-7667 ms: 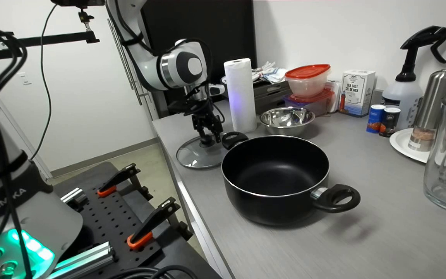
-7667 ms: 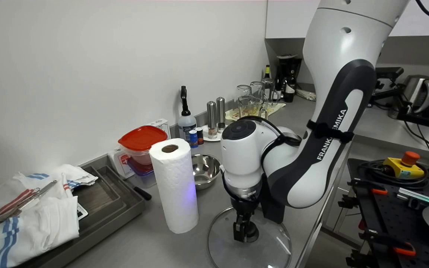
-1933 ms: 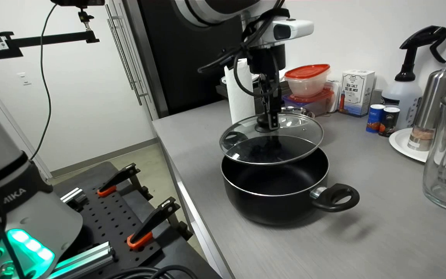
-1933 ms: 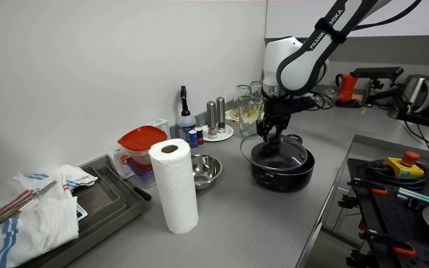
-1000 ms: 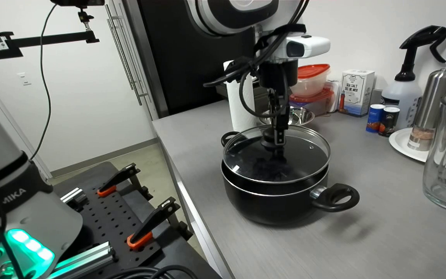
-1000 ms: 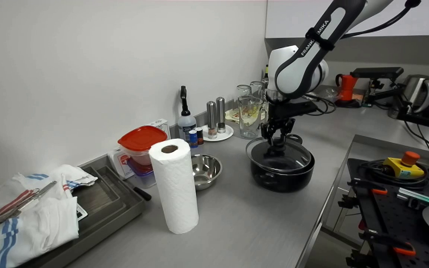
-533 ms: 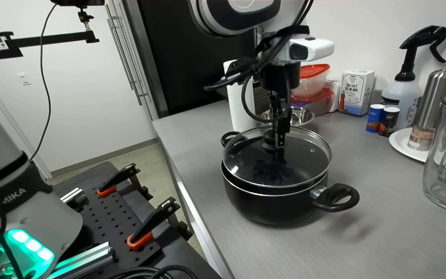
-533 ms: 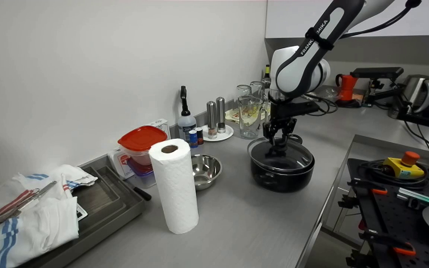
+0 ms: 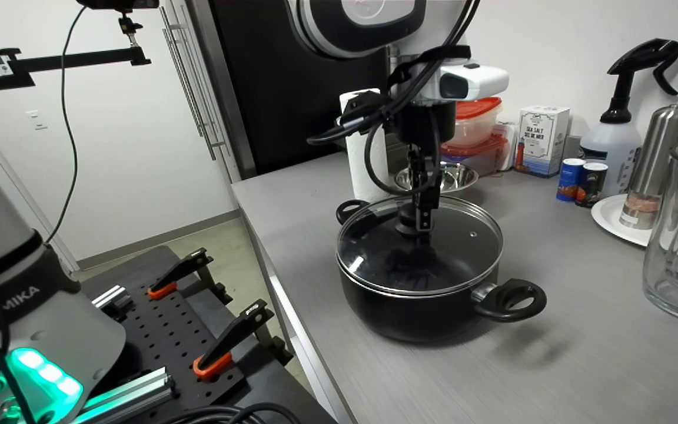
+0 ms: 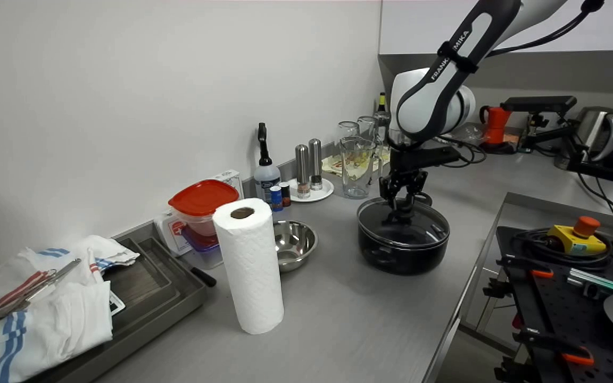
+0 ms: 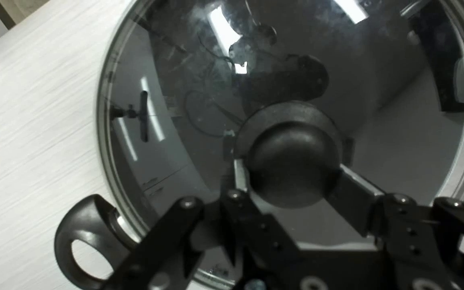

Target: Put the lid on the pot

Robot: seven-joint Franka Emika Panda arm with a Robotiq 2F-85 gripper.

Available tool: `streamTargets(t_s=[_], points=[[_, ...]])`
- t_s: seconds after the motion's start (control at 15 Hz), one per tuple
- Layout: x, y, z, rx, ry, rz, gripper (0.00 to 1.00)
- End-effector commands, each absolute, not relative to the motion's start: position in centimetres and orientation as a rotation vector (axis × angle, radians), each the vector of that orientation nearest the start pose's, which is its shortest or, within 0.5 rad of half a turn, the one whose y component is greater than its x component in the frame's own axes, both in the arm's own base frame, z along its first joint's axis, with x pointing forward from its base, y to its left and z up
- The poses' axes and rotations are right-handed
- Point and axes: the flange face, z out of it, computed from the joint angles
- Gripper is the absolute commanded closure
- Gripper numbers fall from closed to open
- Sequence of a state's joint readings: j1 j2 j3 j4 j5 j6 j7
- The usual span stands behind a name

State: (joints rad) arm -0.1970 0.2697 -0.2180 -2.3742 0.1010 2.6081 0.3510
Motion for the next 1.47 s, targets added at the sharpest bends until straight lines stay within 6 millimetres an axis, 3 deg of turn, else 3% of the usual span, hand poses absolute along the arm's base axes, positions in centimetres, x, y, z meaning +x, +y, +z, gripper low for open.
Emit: streamTargets(t_s=[0.0, 0.93, 1.4], points=[[45.6, -21.21, 21.73, -2.851, 1.284, 0.01, 0.74], [45.14, -21.83, 21.77, -2.882, 1.322, -0.01, 0.74], [45.32, -21.12, 21.29, -2.955, 1.279, -0.019, 0.74]])
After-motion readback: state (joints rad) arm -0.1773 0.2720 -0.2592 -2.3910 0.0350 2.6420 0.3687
